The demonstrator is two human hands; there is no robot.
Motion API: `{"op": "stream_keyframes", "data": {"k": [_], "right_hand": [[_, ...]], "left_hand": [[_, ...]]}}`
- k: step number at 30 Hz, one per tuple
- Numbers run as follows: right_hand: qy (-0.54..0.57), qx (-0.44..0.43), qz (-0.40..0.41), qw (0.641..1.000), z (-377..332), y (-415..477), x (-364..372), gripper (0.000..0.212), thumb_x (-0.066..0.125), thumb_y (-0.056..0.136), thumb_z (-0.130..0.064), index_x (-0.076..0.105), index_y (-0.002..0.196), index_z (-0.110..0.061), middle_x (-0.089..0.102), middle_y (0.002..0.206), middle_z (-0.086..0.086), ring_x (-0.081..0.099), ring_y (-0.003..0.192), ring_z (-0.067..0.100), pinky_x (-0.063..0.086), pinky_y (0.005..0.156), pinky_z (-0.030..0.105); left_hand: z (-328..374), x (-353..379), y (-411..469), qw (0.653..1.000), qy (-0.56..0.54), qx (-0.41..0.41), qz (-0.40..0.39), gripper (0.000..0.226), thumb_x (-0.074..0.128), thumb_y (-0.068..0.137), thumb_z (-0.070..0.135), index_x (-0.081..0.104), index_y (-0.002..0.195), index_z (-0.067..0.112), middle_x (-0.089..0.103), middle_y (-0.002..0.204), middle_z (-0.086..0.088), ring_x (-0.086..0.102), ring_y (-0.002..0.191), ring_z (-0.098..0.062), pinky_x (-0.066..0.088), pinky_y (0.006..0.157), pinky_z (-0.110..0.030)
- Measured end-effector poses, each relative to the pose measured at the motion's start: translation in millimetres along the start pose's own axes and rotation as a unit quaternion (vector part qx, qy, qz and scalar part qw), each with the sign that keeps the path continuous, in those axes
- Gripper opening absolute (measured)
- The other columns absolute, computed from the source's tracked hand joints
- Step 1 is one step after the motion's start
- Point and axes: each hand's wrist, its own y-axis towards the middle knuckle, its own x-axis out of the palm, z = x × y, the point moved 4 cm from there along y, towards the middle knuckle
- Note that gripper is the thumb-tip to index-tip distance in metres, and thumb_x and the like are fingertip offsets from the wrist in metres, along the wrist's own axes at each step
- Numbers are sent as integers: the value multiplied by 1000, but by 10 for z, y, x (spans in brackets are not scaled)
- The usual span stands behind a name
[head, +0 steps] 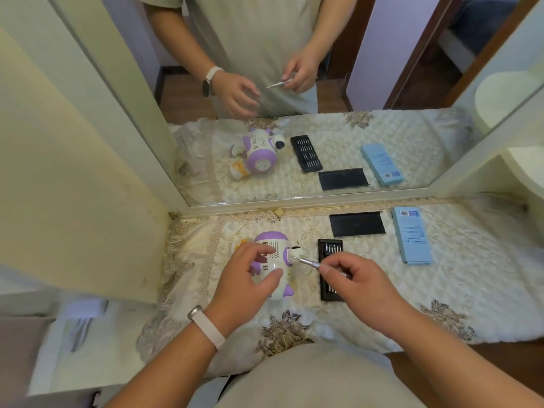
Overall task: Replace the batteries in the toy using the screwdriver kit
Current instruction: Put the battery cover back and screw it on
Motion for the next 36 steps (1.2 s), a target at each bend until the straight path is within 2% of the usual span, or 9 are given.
{"op": "stream_keyframes", "data": {"k": [2,6,9,14,18,26,30,32,36], "right_hand": [[9,9,18,1000,12,0,-30,15,62,92,-15,69,79,-19,50,56,-7,43,48,1,37,48,12],[16,23,37,999,52,4,-74,14,62,92,-17,70,80,-18,51,62,-1,41,53,4,36,51,13],[13,23,47,999,71,-6,-108,15,62,92,-18,70,79,-21,53,59,-10,44,54,2,38,54,13],[-10,23,43,999,121,-40,-201,15,62,93,-17,70,81,-21,56,57,-20,49,55,-4,38,55,8],[-29,25,25,999,142,-38,-315,14,62,92,-18,70,81,-21,54,56,-20,47,54,-3,37,55,8],[-47,23,-14,999,221,37,-628,14,63,92,-22,70,80,-23,51,56,-18,44,53,-2,35,53,9],[-52,16,-20,998,223,133,-784,16,63,91,-25,69,77,-28,51,57,-19,43,54,-2,36,54,11],[-50,6,-26,998,190,189,-838,17,63,91,-25,68,75,-28,49,56,-19,42,54,-1,35,53,12],[-57,-28,-45,997,35,323,-915,19,63,92,-23,67,74,-29,50,56,-19,42,54,-1,36,55,13]], "left_hand": [[-131,70,-99,992,122,12,18,44,59,76,52,60,113,29,49,112,18,50,105,-3,39,88,-13],[-417,362,-267,955,296,10,10,65,53,78,64,56,129,25,48,125,0,47,113,-19,45,91,-34],[-572,506,-265,939,343,-3,9,63,53,78,64,57,129,27,49,131,-7,49,116,-29,48,92,-46],[-687,668,-225,920,390,7,27,70,63,74,61,47,133,28,43,140,-9,49,118,-31,49,91,-52],[-685,815,-185,923,384,-12,35,85,83,64,52,45,134,24,47,143,-15,57,118,-38,50,90,-54],[-697,812,89,926,369,-25,73,82,93,54,24,55,126,16,52,137,-21,62,106,-43,54,84,-52],[-578,748,195,930,350,-8,109,77,88,55,21,57,125,14,55,133,-23,66,94,-40,55,76,-48],[-499,667,211,936,321,-19,145,65,76,64,28,58,125,15,55,134,-19,65,90,-37,55,74,-46],[-286,494,200,947,227,-67,217,72,57,69,48,56,133,16,48,140,-9,58,114,-30,52,85,-39]]}}
